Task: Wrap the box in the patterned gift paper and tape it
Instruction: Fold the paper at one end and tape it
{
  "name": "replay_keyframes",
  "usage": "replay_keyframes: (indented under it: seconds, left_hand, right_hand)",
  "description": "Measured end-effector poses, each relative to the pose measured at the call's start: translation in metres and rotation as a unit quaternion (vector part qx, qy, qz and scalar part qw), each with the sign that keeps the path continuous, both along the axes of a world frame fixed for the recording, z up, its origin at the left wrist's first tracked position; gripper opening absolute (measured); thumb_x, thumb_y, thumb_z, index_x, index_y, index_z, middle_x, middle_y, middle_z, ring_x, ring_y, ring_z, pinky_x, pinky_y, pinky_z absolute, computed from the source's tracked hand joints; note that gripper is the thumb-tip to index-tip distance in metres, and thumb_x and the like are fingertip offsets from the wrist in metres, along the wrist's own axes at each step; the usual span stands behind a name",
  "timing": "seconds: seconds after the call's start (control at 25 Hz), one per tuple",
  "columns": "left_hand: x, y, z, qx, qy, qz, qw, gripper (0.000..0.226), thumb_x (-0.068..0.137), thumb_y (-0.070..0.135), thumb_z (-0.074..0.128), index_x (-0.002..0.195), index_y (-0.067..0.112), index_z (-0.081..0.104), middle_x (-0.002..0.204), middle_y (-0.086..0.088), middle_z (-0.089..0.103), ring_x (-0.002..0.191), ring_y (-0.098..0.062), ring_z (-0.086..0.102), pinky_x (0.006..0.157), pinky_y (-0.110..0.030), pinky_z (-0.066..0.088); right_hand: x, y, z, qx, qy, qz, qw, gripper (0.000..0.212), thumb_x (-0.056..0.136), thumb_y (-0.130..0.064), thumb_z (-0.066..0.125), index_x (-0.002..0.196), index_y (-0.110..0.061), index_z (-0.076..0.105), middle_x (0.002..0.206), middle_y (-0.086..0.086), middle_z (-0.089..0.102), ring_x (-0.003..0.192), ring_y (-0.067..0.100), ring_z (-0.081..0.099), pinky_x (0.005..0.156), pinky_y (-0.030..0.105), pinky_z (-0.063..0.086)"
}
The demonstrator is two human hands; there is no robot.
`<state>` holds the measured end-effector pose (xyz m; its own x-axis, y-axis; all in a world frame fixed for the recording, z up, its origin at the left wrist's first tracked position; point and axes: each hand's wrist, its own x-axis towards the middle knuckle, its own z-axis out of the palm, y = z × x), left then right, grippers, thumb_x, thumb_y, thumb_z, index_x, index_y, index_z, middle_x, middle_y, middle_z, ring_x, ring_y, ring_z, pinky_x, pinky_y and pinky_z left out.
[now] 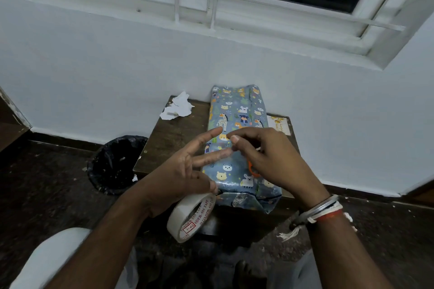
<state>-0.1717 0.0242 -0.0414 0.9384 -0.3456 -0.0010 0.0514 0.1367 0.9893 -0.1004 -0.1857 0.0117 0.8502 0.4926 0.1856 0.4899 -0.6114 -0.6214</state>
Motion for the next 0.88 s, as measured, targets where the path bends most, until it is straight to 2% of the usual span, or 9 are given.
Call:
replay_keyframes:
  seconds: [0.12, 0.24, 0.32, 0.4, 0.52, 0.6, 0.68, 0.8, 0.88]
  left_hand:
    - [-0.001, 0.001, -0.001, 0.021, 0.000, -0.020, 1.000, 0.104, 0.086, -0.019, 0.067, 0.150, 0.054, 0.032, 0.143, 0.000, 0.062, 0.081, -0.026, 0.057, 0.083, -0.033, 0.056]
    - [-0.006, 0.001, -0.003, 0.056, -0.009, -0.039, 0.998, 0.108, 0.086, -0.018, 0.069, 0.150, 0.058, 0.029, 0.142, 0.003, 0.063, 0.087, -0.033, 0.058, 0.087, -0.040, 0.055]
    - [-0.011, 0.000, -0.005, 0.087, -0.012, -0.051, 0.995, 0.110, 0.085, -0.017, 0.070, 0.150, 0.060, 0.028, 0.142, 0.004, 0.063, 0.086, -0.032, 0.064, 0.090, -0.044, 0.056]
    - [-0.015, -0.001, -0.007, 0.091, -0.007, -0.054, 0.994, 0.110, 0.084, -0.018, 0.070, 0.151, 0.058, 0.029, 0.142, 0.003, 0.063, 0.083, -0.027, 0.067, 0.088, -0.040, 0.059]
    - [-0.018, 0.007, -0.004, 0.058, 0.003, -0.017, 0.998, 0.097, 0.084, -0.022, 0.067, 0.151, 0.042, 0.038, 0.145, 0.000, 0.060, 0.077, -0.013, 0.067, 0.079, -0.030, 0.056]
    - [-0.019, 0.013, -0.007, 0.059, -0.007, 0.015, 0.998, 0.086, 0.084, -0.023, 0.065, 0.142, 0.039, 0.051, 0.146, 0.004, 0.059, 0.079, -0.016, 0.064, 0.081, -0.039, 0.050]
    - [-0.020, 0.016, -0.011, 0.076, -0.026, 0.019, 0.997, 0.079, 0.085, -0.020, 0.066, 0.133, 0.041, 0.061, 0.145, 0.012, 0.058, 0.079, -0.030, 0.055, 0.084, -0.047, 0.047]
    - [-0.021, 0.012, -0.018, 0.111, -0.041, 0.013, 0.993, 0.076, 0.085, -0.019, 0.065, 0.126, 0.044, 0.066, 0.141, 0.018, 0.060, 0.075, -0.029, 0.053, 0.078, -0.045, 0.043]
    - [-0.017, 0.010, -0.022, 0.118, -0.036, 0.011, 0.992, 0.074, 0.084, -0.018, 0.064, 0.126, 0.044, 0.067, 0.140, 0.017, 0.061, 0.073, -0.028, 0.052, 0.073, -0.042, 0.040]
  right_hand:
    - [-0.003, 0.002, -0.005, -0.007, 0.065, 0.056, 0.996, 0.018, 0.099, -0.035, 0.067, 0.109, -0.028, 0.080, 0.092, -0.016, 0.077, 0.081, -0.001, 0.070, 0.073, 0.021, 0.052]
    - [0.001, -0.006, -0.008, 0.002, 0.103, 0.066, 0.993, 0.008, 0.093, -0.029, 0.076, 0.096, -0.026, 0.082, 0.083, -0.011, 0.077, 0.078, 0.010, 0.072, 0.074, 0.032, 0.057]
    - [-0.004, -0.008, -0.010, -0.011, 0.096, 0.084, 0.992, 0.003, 0.090, -0.026, 0.078, 0.090, -0.026, 0.082, 0.080, -0.013, 0.076, 0.074, 0.005, 0.070, 0.070, 0.023, 0.053]
    - [-0.013, -0.007, -0.014, -0.002, 0.041, 0.073, 0.996, 0.005, 0.091, -0.024, 0.077, 0.088, -0.026, 0.080, 0.081, -0.017, 0.075, 0.075, 0.002, 0.068, 0.069, 0.015, 0.047]
    - [-0.029, -0.007, -0.022, 0.157, -0.004, -0.016, 0.988, 0.006, 0.094, -0.020, 0.075, 0.090, -0.022, 0.079, 0.087, -0.014, 0.076, 0.077, 0.007, 0.069, 0.071, 0.020, 0.052]
    - [-0.038, -0.015, -0.033, 0.232, 0.015, -0.046, 0.971, 0.004, 0.091, -0.017, 0.077, 0.093, -0.019, 0.080, 0.088, -0.010, 0.077, 0.078, 0.007, 0.071, 0.072, 0.019, 0.052]
    - [-0.053, -0.021, -0.054, 0.232, 0.056, -0.047, 0.970, 0.008, 0.089, -0.013, 0.079, 0.095, -0.017, 0.080, 0.087, -0.006, 0.078, 0.079, 0.008, 0.073, 0.075, 0.019, 0.053]
    - [-0.071, -0.023, -0.084, 0.191, 0.081, -0.043, 0.977, 0.009, 0.089, -0.011, 0.079, 0.092, -0.020, 0.080, 0.087, -0.008, 0.078, 0.082, 0.009, 0.073, 0.079, 0.026, 0.055]
    - [-0.076, -0.022, -0.092, 0.195, 0.054, -0.052, 0.978, 0.012, 0.087, -0.012, 0.081, 0.090, -0.023, 0.081, 0.089, -0.008, 0.076, 0.087, 0.011, 0.072, 0.082, 0.025, 0.054]
